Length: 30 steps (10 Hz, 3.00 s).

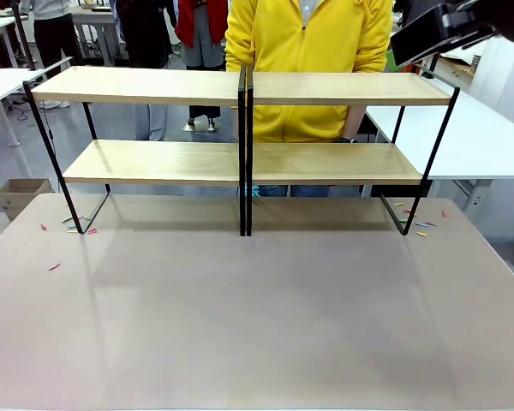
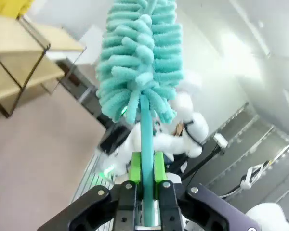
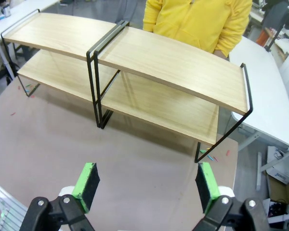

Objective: Clean the shelves.
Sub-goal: Clean another randomly selected level of the Shelf with the Duster, then place the Duster on the table.

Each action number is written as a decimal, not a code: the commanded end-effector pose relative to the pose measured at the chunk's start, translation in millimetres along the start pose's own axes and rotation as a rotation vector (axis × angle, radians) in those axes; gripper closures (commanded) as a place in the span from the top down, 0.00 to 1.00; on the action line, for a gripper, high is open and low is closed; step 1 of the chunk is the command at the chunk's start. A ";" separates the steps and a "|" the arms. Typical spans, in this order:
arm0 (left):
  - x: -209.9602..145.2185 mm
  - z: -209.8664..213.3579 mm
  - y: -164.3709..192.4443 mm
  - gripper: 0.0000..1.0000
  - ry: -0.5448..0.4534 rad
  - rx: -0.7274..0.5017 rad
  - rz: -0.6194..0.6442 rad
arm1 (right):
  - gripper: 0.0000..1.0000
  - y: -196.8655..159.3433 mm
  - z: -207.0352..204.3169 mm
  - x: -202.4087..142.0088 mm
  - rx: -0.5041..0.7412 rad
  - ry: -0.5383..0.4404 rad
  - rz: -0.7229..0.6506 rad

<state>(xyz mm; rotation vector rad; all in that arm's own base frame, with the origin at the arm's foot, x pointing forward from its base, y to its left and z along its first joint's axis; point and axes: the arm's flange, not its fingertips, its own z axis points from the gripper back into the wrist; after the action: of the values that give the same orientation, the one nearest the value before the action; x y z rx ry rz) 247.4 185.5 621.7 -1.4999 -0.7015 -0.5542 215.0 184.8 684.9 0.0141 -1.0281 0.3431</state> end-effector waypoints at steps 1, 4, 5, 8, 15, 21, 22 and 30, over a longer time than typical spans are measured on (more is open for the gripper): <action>31.2 24.9 -2.1 0.12 -0.081 0.023 0.007 | 1.00 -0.5 -0.6 -0.5 -0.004 -0.001 -0.005; 18.9 14.9 -5.0 0.12 -0.050 0.011 -0.003 | 1.00 -0.5 -0.6 -0.5 -0.004 -0.001 -0.005; 18.9 14.9 -5.0 0.12 -0.050 0.011 -0.003 | 1.00 -0.5 -0.6 -0.5 -0.004 -0.001 -0.005; 18.9 14.9 -5.0 0.12 -0.050 0.011 -0.003 | 1.00 -0.5 -0.6 -0.5 -0.004 -0.001 -0.005; 9.0 -79.3 39.6 0.12 0.567 -0.260 0.231 | 1.00 -46.1 -41.9 -34.7 0.264 0.400 -0.199; -79.0 -133.3 177.1 0.12 0.903 -0.004 0.414 | 1.00 -205.3 -126.3 -226.7 0.988 0.651 -0.873; -100.0 -134.9 199.0 0.12 1.017 0.033 0.461 | 1.00 -215.3 -139.2 -243.9 1.003 0.669 -0.948; -104.4 -136.2 269.3 0.12 0.990 0.215 0.199 | 1.00 -215.1 -178.8 -253.0 1.081 0.966 -0.931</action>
<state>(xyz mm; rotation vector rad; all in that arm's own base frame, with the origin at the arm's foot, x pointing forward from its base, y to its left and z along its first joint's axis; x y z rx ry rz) 371.8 43.2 380.9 -0.9505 0.2376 -0.8751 295.2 -65.7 422.7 1.1480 0.1373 -0.0448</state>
